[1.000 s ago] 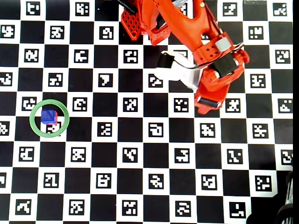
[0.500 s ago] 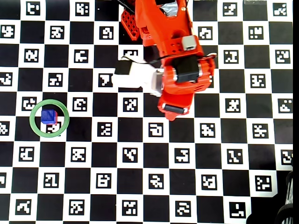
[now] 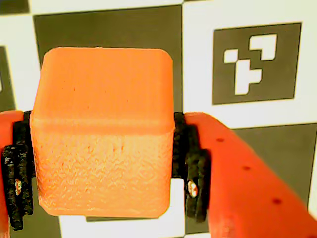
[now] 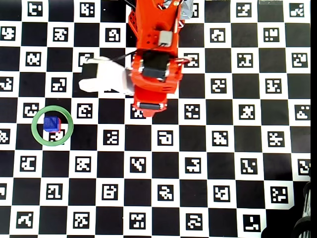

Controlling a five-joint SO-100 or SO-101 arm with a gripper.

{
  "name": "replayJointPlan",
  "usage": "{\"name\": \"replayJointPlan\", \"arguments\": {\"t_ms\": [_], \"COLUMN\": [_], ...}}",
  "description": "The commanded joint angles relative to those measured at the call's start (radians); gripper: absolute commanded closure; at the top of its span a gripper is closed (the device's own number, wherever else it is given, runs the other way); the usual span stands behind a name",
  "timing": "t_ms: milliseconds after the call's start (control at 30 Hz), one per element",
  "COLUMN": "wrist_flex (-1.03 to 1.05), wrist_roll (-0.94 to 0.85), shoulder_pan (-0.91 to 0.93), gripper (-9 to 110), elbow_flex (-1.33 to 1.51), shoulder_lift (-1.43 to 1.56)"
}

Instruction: Grab the red cube then put it in the green circle then put the blue cube on top and finally the orange cube on top

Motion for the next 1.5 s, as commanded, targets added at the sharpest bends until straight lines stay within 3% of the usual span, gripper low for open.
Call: {"name": "replayJointPlan", "arguments": {"t_ms": [0,567,1200,1467], "wrist_flex": [0.101,0.101,0.101,0.101], "wrist_roll": [-0.1,-0.472,-0.617,-0.589], "shoulder_pan": [0.06,0.307,0.508,0.534], "gripper": [107,107,107,107], "elbow_flex": [-0.017,-0.318,-0.635,-0.815], "shoulder_lift": [0.052,-0.155,-0.453,-0.594]}}
